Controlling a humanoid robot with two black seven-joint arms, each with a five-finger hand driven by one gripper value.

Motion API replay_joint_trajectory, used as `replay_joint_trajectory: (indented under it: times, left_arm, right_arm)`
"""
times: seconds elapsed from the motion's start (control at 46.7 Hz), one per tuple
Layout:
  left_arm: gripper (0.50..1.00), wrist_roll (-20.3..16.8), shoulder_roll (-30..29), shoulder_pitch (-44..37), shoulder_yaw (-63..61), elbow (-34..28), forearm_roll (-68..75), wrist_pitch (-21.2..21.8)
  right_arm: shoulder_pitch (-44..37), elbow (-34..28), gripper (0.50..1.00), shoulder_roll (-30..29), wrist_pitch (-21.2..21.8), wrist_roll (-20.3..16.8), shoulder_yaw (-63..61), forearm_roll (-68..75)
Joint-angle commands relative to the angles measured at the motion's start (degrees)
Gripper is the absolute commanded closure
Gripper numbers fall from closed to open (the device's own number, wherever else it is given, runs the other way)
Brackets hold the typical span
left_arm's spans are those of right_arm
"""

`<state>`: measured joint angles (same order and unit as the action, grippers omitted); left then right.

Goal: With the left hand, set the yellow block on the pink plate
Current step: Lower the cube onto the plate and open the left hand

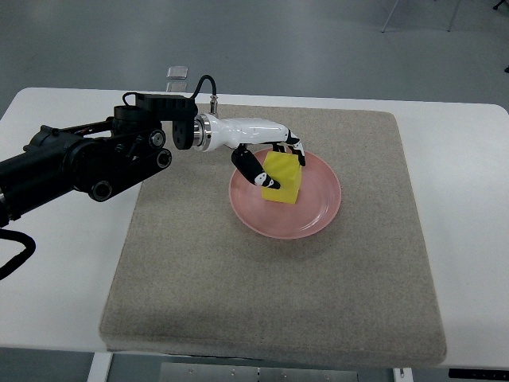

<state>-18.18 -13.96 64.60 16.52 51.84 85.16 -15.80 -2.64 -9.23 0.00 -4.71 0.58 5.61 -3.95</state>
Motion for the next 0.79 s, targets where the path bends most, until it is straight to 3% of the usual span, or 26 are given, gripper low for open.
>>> replay_joint_trajectory:
  times: [0.0,0.279,0.471,0.557,0.771]
  left_arm:
    - [0.729,-0.02,-0.01,0.00,0.00,0.01,-0.08,-0.11]
    - [0.622,-0.02,-0.10,-0.70,0.00,0.01,-0.17,-0.19]
    - [0.611,-0.02,-0.19,-0.88,0.00,0.19,-0.35,-0.19]
    - [0.576,-0.02,-0.45,-0.79,0.09,0.19,-0.61,-0.19]
    - [0.576,-0.02,-2.99,-0.18,1.32,0.19,-1.40,0.16]
  right_arm:
    - [0.00,0.00,0.576,0.00,0.05,-0.05,0.02,0.00]
    - [0.00,0.00,0.576,0.00,0.05,0.04,0.02,0.00]
    - [0.00,0.00,0.576,0.00,0.05,0.04,0.02,0.00]
    - [0.00,0.00,0.576,0.00,-0.04,-0.05,0.02,0.00]
    - [0.00,0.00,0.576,0.00,-0.04,-0.05,0.02,0.00]
